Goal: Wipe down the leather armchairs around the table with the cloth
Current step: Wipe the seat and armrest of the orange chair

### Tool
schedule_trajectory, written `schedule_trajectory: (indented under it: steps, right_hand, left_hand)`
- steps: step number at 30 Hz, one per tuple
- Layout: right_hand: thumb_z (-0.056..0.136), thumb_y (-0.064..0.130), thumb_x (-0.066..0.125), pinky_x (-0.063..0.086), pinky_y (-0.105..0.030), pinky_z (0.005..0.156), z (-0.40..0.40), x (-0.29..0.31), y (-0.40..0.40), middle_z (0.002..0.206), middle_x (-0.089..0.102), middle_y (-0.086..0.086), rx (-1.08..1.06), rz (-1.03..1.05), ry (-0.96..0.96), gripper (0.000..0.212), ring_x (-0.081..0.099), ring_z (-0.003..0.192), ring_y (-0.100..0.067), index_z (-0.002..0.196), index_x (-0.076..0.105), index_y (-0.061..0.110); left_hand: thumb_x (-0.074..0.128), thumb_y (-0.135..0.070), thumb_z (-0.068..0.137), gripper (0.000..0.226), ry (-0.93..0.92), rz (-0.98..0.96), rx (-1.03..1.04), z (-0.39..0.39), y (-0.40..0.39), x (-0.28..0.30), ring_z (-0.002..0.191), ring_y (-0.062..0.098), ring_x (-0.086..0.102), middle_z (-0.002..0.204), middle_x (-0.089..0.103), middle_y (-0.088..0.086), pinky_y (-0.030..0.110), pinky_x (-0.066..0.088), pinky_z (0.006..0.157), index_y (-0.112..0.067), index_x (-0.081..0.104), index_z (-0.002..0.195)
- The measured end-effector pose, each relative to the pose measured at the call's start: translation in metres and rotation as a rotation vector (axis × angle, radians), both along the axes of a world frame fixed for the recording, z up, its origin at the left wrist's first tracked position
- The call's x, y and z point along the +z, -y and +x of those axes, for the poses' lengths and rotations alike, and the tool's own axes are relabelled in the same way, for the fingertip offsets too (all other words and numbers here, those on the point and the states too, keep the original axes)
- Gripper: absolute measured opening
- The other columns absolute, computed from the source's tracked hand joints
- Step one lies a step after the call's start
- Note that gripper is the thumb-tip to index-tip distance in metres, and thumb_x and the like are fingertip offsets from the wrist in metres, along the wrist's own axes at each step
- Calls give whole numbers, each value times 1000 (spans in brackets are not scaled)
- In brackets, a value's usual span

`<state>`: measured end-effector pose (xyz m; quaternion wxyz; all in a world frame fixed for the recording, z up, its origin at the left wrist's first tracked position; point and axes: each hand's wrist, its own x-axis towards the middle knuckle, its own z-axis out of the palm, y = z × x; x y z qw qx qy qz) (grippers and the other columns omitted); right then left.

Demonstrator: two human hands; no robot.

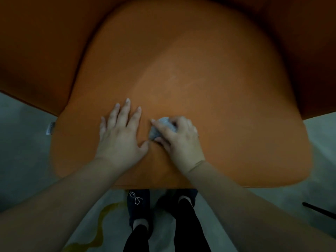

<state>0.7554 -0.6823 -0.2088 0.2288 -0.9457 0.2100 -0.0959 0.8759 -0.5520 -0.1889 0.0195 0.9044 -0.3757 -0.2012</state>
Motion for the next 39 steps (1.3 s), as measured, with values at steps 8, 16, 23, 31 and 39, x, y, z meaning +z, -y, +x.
schedule_trajectory:
  steps: [8, 16, 23, 31, 39]
  right_hand:
    - [86, 30, 66, 39, -44, 85, -51, -1, 57, 109, 48, -20, -721, 52, -52, 47, 46, 98, -37, 131, 55, 29]
    - [90, 37, 61, 45, -48, 94, -49, 23, 51, 114, 37, -5, -488, 341, -164, 44, 43, 106, -26, 132, 49, 32]
    - [87, 32, 67, 58, -36, 73, -29, 125, 60, 101, 31, 10, -684, 642, 76, 42, 57, 84, -12, 127, 55, 31]
    - [88, 30, 65, 37, 3, 50, -19, 249, 77, 109, 36, 0, -647, 705, 113, 42, 53, 74, 7, 129, 54, 26]
    - [89, 32, 64, 46, -9, 51, 27, 336, 56, 110, 38, 0, -564, 701, 118, 39, 56, 79, -9, 127, 54, 31]
  left_hand:
    - [52, -73, 75, 102, 20, 43, 10, -14, 18, -3, 145, 25, -13, 160, -12, -3, 57, 2, 115, -28, 2, 152]
    - [55, -57, 86, 87, -65, 96, 14, -3, 29, 33, 147, 22, -6, 161, -8, -3, 47, 6, 118, -27, 8, 153]
    - [54, -46, 91, 74, -65, 86, -4, 16, 44, 128, 144, 24, 15, 159, 17, 1, 39, 18, 116, -22, 20, 152]
    - [49, -42, 93, 63, 23, 12, -73, 10, 30, 241, 134, 20, 31, 148, 37, -1, 35, 28, 109, -20, 30, 149]
    - [46, -42, 95, 60, 111, -44, -8, 41, -4, 322, 133, 19, 32, 148, 37, -2, 35, 28, 110, -22, 28, 149]
